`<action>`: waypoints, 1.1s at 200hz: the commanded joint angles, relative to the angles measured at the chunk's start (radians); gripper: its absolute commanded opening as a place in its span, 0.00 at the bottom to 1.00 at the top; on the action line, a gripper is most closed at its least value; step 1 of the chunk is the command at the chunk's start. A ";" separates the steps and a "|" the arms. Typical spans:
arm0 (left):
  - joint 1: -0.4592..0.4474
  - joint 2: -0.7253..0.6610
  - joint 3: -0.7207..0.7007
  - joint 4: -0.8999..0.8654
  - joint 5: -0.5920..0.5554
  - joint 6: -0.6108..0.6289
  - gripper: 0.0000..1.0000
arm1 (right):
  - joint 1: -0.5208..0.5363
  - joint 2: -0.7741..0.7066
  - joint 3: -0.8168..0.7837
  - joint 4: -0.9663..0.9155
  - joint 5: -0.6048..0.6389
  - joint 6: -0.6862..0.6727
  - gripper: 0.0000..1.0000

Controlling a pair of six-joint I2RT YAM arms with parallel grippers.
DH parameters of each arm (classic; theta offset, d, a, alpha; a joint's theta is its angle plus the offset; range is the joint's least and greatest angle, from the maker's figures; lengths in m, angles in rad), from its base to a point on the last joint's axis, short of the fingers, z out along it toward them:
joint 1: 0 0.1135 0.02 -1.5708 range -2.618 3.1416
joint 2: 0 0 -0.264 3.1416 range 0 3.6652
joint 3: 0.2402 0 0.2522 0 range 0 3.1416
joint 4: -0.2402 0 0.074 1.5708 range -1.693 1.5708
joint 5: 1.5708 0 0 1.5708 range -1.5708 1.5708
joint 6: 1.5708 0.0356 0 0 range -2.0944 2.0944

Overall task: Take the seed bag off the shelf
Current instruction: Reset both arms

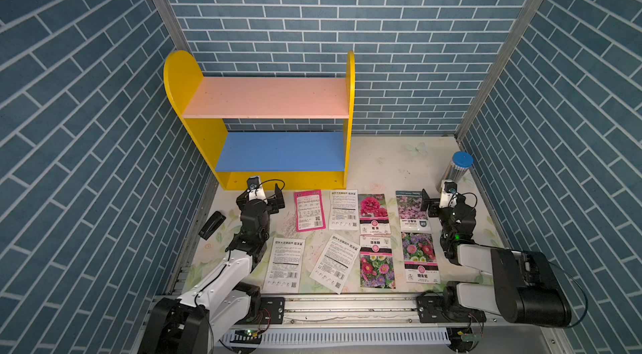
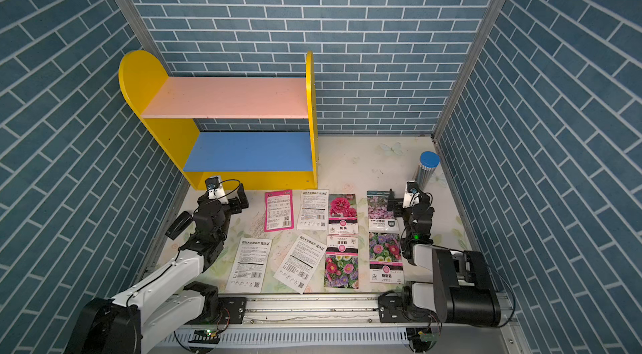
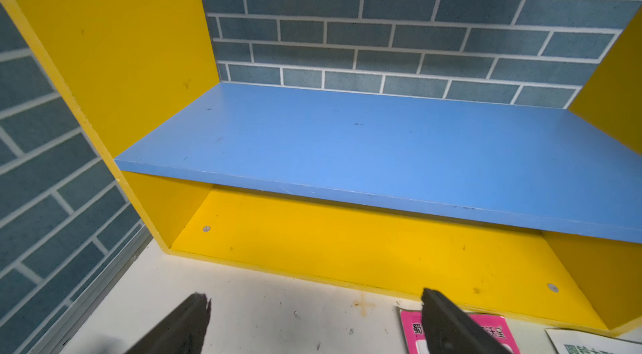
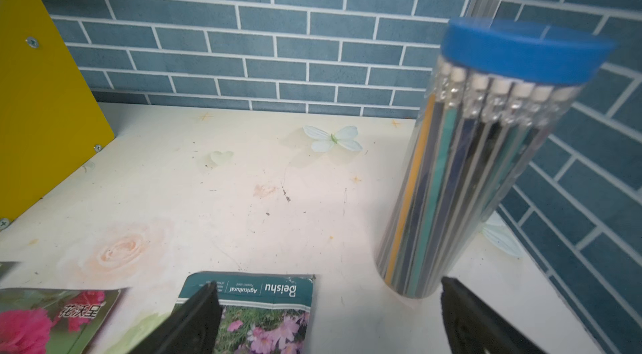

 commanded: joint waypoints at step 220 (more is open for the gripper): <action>0.210 0.515 -0.043 0.625 0.285 0.110 1.00 | -0.005 0.177 0.034 0.212 -0.105 -0.025 1.00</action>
